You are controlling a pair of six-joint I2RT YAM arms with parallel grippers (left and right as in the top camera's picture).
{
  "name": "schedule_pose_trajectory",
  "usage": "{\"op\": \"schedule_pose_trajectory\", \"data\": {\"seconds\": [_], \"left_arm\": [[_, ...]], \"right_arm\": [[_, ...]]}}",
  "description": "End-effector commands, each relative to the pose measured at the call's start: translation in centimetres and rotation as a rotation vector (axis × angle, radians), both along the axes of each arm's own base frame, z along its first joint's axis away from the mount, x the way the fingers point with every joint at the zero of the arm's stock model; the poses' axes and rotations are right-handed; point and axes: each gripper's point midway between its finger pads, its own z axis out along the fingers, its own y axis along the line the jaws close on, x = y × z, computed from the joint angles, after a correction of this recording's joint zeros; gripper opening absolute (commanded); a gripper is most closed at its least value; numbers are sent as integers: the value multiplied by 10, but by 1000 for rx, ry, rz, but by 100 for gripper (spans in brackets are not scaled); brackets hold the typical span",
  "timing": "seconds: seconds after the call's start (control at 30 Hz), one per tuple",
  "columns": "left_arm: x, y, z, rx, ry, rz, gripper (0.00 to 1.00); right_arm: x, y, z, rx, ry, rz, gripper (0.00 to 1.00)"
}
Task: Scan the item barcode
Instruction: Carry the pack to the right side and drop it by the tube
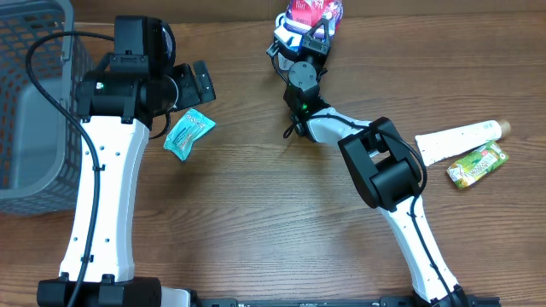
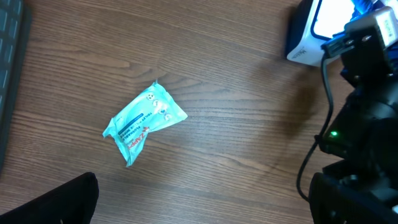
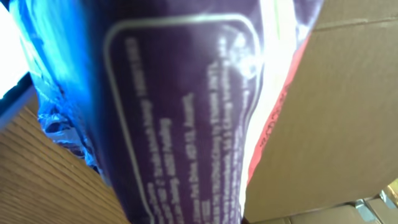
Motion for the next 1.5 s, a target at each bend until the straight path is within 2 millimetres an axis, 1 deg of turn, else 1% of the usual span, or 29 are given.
{"op": "schedule_pose_trajectory", "data": {"seconds": [0.0,0.17,0.3,0.37,0.4,0.47,0.57,0.67,0.73,0.83,0.87,0.93,0.97,1.0,1.03,1.1,1.13,1.2,1.23,1.27,1.33,1.4,1.43,1.47], "left_arm": [[2,-1,1,7,-5,-19,100],[2,-1,1,7,-5,-19,100],[2,-1,1,7,-5,-19,100],[2,-1,1,7,-5,-19,100],[2,-1,1,7,-5,-19,100],[2,-1,1,7,-5,-19,100],[2,-1,1,7,-5,-19,100],[2,-1,1,7,-5,-19,100],[2,-1,1,7,-5,-19,100],[2,-1,1,7,-5,-19,100],[2,-1,1,7,-5,-19,100],[2,-1,1,7,-5,-19,100],[2,-1,1,7,-5,-19,100],[2,-1,1,7,-5,-19,100],[2,-1,1,7,-5,-19,100],[2,-1,1,7,-5,-19,100],[2,-1,1,7,-5,-19,99],[2,-1,1,7,-5,-19,100],[2,-1,1,7,-5,-19,100],[2,-1,1,7,-5,-19,99],[2,-1,1,7,-5,-19,100],[2,-1,1,7,-5,-20,99],[2,-1,1,7,-5,-20,99],[2,-1,1,7,-5,-19,100]], "right_arm": [[-19,-6,110,150,-164,-36,4],[-50,-20,169,294,-217,-128,4],[-83,-35,209,495,-309,-201,4],[-105,-45,227,610,-372,-259,4],[-113,-49,234,636,-384,-283,4],[-126,-54,243,615,-353,-319,4],[-140,-52,252,588,-298,-324,4],[-147,-49,245,558,-239,-322,4],[-148,-47,229,501,-168,-331,4],[-146,-39,179,395,61,-267,4],[-147,-34,155,394,172,-223,4],[-155,-25,118,452,335,-168,3],[-159,-22,106,485,390,-156,4],[-167,-19,93,565,452,-149,4],[-172,-17,88,614,482,-143,4],[-186,-1,78,741,608,-79,4],[-197,13,75,811,706,-11,4],[-215,35,81,936,844,113,4],[-221,39,89,996,880,159,4],[-224,37,100,1078,886,177,4],[-227,25,118,1215,877,179,4],[-229,4,133,1323,881,178,4],[-230,-8,139,1372,888,174,4],[-231,-25,143,1434,883,146,4]]}}
